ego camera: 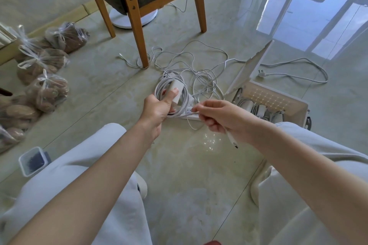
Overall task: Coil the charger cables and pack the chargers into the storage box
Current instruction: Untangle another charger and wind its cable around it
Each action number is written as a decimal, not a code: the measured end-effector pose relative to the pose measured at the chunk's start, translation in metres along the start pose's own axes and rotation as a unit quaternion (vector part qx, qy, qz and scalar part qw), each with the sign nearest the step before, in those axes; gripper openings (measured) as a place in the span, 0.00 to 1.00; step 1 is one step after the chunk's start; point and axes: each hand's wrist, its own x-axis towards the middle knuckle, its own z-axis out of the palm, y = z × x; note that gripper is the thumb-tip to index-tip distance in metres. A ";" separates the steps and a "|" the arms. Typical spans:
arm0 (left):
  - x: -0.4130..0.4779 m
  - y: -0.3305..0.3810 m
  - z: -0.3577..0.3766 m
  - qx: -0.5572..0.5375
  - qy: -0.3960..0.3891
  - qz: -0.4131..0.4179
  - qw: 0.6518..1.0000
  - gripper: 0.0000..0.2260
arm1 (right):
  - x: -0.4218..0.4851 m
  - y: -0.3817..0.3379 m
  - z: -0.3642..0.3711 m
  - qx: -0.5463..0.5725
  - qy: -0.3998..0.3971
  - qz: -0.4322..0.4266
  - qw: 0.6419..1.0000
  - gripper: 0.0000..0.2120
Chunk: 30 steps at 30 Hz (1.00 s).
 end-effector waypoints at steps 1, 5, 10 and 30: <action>0.002 0.000 -0.001 -0.007 0.006 -0.010 1.000 0.10 | -0.001 -0.002 0.000 0.075 -0.021 0.004 0.997 0.12; 0.008 -0.001 -0.002 -0.026 0.019 -0.037 0.999 0.13 | -0.001 -0.003 0.001 0.236 -0.079 -0.027 0.968 0.15; 0.013 -0.011 -0.002 -0.025 0.026 -0.077 0.996 0.15 | 0.005 0.010 0.010 -0.054 0.020 -0.094 0.994 0.08; -0.009 0.007 0.012 -0.146 -0.109 -0.170 0.968 0.13 | 0.022 0.022 0.000 0.158 0.043 0.046 0.985 0.08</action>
